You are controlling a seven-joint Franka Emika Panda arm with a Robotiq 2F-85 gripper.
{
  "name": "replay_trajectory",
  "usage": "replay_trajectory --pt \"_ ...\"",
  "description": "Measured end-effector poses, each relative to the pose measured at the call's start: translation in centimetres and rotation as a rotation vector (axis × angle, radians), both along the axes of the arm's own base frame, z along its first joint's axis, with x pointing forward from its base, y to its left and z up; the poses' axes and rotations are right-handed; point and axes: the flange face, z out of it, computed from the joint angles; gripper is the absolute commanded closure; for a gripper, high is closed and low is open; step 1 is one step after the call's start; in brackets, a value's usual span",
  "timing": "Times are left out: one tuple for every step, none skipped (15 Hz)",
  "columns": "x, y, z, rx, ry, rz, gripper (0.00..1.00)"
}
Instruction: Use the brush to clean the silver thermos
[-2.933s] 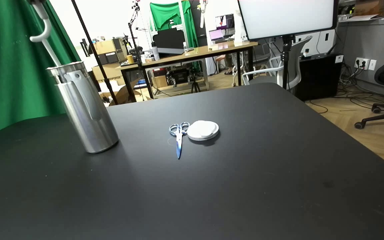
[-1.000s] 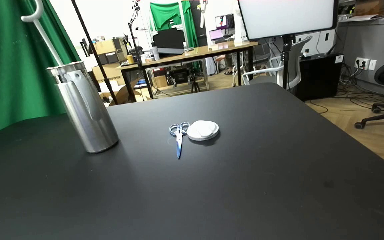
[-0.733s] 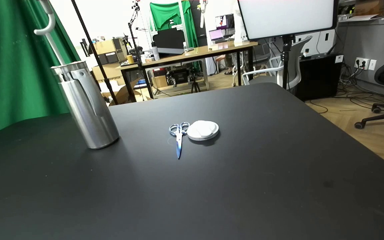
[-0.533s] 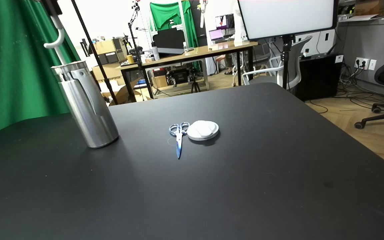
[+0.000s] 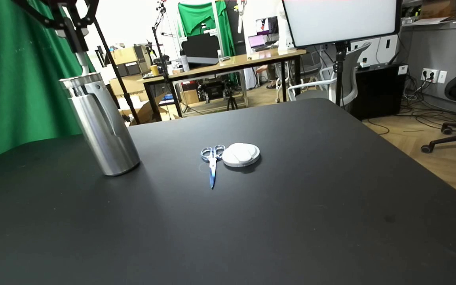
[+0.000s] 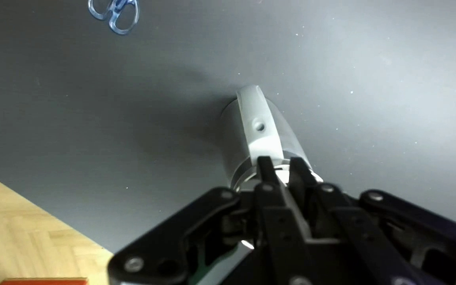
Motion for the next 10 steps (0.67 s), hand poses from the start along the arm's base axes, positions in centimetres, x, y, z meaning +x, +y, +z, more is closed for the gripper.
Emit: replay_trajectory --pt "0.1 0.1 -0.1 -0.001 0.003 0.002 0.96" --pt "0.1 0.1 0.1 -0.003 0.002 0.004 0.96" --pt "0.2 0.2 0.4 -0.007 -0.001 0.009 0.96" --pt "0.1 0.3 1.0 -0.013 -0.006 0.015 0.96" --pt "0.0 0.5 1.8 -0.022 -0.009 0.024 0.96" --pt "-0.2 0.6 2.8 -0.031 -0.014 0.033 0.96" --pt "-0.5 0.8 4.0 -0.043 -0.019 0.044 0.96" --pt "-0.9 1.1 5.1 -0.056 -0.025 0.055 0.96" --pt "-1.2 1.3 6.2 -0.069 -0.033 0.065 0.96" --pt "-1.6 1.5 7.2 -0.08 -0.041 0.074 0.96"
